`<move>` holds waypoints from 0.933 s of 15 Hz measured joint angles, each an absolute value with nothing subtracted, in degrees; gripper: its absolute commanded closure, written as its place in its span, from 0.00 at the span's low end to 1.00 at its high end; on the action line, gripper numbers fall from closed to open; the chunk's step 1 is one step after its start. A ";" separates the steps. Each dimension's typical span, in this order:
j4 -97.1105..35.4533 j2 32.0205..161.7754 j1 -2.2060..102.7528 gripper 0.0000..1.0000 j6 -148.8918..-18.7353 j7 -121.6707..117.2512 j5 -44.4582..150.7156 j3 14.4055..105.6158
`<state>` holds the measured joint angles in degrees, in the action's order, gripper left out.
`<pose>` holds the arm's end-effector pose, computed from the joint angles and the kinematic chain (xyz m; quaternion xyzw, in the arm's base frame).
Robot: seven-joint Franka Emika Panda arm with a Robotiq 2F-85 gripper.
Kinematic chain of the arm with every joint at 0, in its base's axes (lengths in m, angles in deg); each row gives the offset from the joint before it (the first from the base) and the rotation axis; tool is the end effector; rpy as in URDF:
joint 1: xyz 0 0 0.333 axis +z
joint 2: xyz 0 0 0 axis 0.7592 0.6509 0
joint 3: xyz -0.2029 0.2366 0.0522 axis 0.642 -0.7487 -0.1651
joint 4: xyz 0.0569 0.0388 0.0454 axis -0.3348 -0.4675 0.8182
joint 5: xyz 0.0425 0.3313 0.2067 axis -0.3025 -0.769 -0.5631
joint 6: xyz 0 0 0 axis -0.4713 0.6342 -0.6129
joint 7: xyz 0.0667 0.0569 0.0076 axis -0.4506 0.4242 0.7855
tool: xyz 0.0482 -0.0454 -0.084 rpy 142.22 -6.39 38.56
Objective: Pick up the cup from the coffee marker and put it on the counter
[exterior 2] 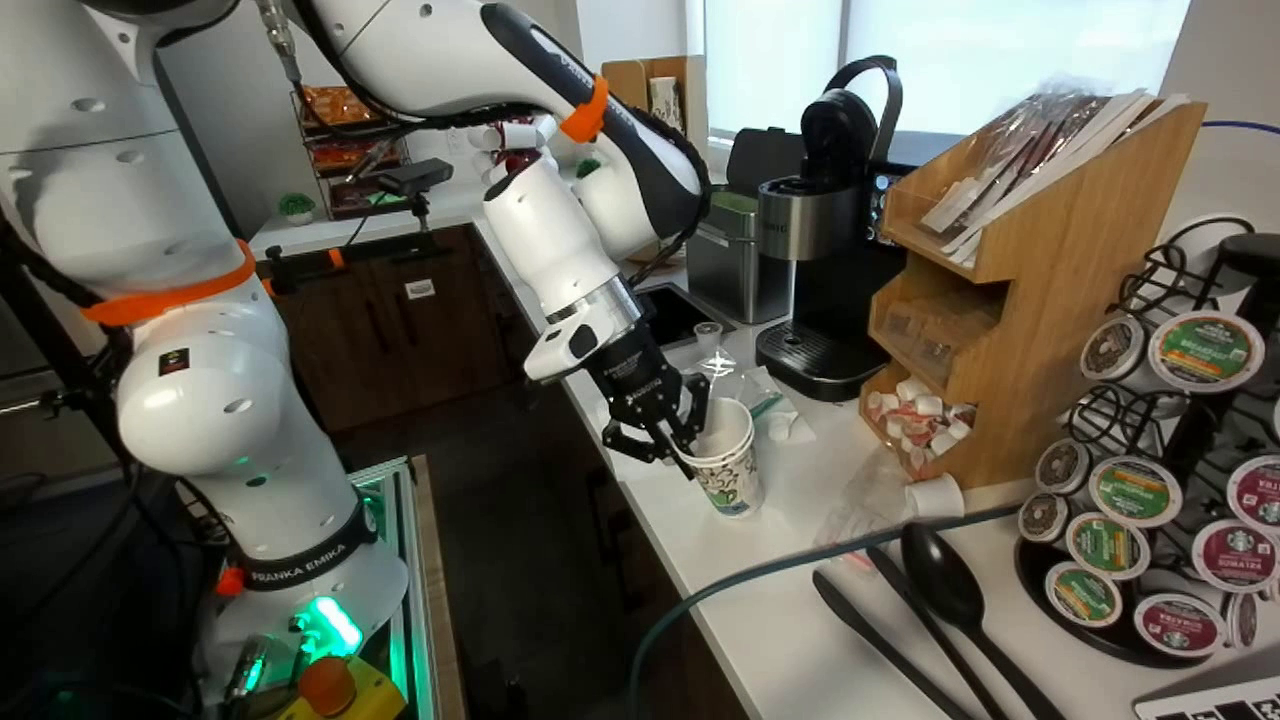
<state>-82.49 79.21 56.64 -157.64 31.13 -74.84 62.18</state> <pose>0.3477 -0.0981 0.3081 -0.6029 0.7551 -0.2577 0.0064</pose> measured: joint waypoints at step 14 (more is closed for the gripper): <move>-75.34 76.70 63.69 0.98 -166.40 39.04 -92.73 67.59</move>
<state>-75.34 76.70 63.69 -166.40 39.04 -92.73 67.59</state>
